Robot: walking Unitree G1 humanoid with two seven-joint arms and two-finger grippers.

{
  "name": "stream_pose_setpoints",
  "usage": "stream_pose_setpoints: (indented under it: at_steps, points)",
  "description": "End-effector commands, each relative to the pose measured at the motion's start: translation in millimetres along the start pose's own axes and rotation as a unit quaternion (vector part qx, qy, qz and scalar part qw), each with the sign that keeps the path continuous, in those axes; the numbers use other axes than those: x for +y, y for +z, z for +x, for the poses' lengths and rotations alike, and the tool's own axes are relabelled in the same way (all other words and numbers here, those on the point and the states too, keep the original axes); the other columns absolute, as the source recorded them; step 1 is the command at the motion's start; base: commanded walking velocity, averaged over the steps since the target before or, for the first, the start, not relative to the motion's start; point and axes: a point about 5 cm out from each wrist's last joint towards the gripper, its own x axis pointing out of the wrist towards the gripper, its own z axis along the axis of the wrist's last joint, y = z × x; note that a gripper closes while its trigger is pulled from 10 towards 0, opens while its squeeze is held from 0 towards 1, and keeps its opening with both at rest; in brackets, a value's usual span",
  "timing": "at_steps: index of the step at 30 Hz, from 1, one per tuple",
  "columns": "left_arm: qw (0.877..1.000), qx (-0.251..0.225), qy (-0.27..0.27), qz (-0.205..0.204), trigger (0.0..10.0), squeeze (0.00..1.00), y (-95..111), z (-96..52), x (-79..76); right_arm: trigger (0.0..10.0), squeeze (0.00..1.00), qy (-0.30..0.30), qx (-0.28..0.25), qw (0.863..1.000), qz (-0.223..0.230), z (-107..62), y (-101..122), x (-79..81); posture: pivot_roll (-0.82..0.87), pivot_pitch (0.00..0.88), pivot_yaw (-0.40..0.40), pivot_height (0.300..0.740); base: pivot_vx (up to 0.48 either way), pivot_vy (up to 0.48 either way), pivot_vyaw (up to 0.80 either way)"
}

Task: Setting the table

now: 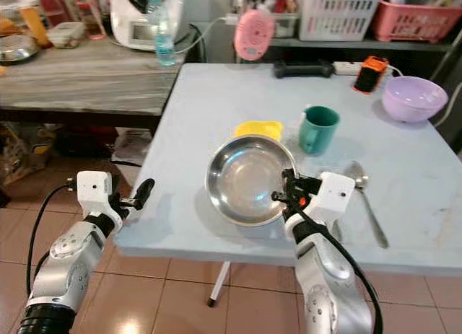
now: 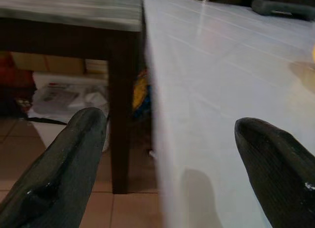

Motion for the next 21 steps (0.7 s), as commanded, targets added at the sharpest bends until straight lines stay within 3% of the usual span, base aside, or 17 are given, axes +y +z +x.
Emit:
stream_pose_setpoints:
  at_steps: [1,21]
  points:
    - [1.000,0.003,0.001,-0.002,10.0,0.00,-0.9,-1.7,2.2,10.0,0.00,0.010,-0.010,1.000,-0.002,0.3,3.2,3.8,-0.09,0.019,0.044,0.740,0.000,0.386,0.00]
    - [1.000,0.007,-0.013,0.000,10.0,0.00,-1.3,1.4,-1.9,10.0,0.00,0.001,-0.025,1.000,-0.010,0.8,4.8,5.1,-0.10,0.024,0.060,0.740,0.000,0.411,0.00]
